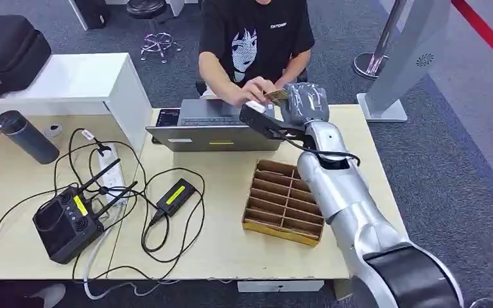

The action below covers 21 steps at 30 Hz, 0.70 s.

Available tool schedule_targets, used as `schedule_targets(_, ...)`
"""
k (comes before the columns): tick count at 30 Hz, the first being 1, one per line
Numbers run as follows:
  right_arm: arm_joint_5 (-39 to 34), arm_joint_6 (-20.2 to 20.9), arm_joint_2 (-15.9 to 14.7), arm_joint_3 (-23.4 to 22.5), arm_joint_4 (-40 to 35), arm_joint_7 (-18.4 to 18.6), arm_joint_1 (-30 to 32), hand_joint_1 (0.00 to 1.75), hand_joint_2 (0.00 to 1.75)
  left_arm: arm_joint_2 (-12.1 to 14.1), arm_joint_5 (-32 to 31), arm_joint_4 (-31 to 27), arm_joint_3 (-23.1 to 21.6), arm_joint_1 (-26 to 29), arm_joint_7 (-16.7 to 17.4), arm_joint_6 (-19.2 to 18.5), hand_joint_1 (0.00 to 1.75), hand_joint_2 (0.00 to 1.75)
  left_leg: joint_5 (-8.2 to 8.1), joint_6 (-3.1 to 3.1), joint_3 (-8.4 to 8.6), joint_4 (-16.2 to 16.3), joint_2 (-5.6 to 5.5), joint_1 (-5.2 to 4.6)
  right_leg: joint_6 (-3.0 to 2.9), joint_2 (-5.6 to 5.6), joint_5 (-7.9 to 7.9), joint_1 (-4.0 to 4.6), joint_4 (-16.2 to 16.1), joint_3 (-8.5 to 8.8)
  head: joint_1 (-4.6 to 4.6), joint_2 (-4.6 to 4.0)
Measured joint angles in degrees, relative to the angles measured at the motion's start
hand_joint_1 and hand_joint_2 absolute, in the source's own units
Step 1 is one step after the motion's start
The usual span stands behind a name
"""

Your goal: Pass the card to the sensor for recognition and then transmit it.

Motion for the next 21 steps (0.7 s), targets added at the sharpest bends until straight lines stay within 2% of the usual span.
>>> schedule_targets(4, -5.93, 2.52, 1.29, 0.22, -10.74, -4.59, 5.32, 1.75, 1.75, -0.07, 1.20, 0.00, 0.22, 0.16, 0.66, 0.33, 0.00, 1.75, -0.01, 0.00, -0.02, 0.00, 0.00, 0.01, 0.00, -0.01, -0.01, 0.06, -0.02, -0.01, -0.02, 0.00)
schedule_targets(7, -12.22, 4.82, 1.07, 1.83, -25.49, -7.16, 12.62, 1.75, 1.75, -0.28, 2.68, 0.00, 1.05, 0.57, 0.87, 0.70, 0.00, 1.75, -0.06, -0.05, -0.06, 0.00, -0.09, 0.01, -0.03, -0.11, -0.08, 0.07, -0.06, -0.03, -0.02, 0.00)
schedule_targets(10, -14.86, 6.36, 0.15, 3.24, -36.79, -7.67, 18.47, 1.75, 1.75, -0.52, 3.26, 0.00, 1.90, 1.03, 0.87, 0.85, 0.00, 1.75, -0.16, -0.03, -0.09, 0.00, -0.05, 0.01, -0.02, -0.07, -0.09, 0.07, -0.09, -0.05, -0.02, 0.00)
schedule_targets(14, -15.58, 6.60, -0.68, 4.24, -44.32, -8.06, 21.62, 1.75, 1.75, -0.59, 3.56, 0.00, 2.40, 1.01, 0.87, 0.94, 0.00, 1.75, -0.22, -0.03, -0.07, 0.00, 0.00, 0.01, -0.02, -0.05, -0.08, 0.07, -0.11, -0.06, -0.02, 0.00)
schedule_targets(17, -18.54, 5.64, -1.45, 4.35, -48.02, -10.26, 23.84, 1.75, 1.75, -0.76, 4.30, 0.00, 3.04, 1.06, 0.87, 1.25, 0.00, 1.75, -0.21, -0.03, -0.03, 0.01, -0.01, 0.01, -0.02, -0.06, -0.08, 0.08, -0.13, -0.03, -0.04, 0.00)
schedule_targets(21, -22.42, 3.72, -5.72, 3.46, -58.64, -13.32, 35.20, 1.75, 1.75, -1.36, 6.84, 0.00, 4.79, 1.70, 0.87, 2.23, 0.00, 1.75, -0.28, 0.00, 0.05, 0.01, -0.32, 0.05, 0.10, -0.37, -0.25, 0.12, -0.21, 0.23, -0.04, 0.00)
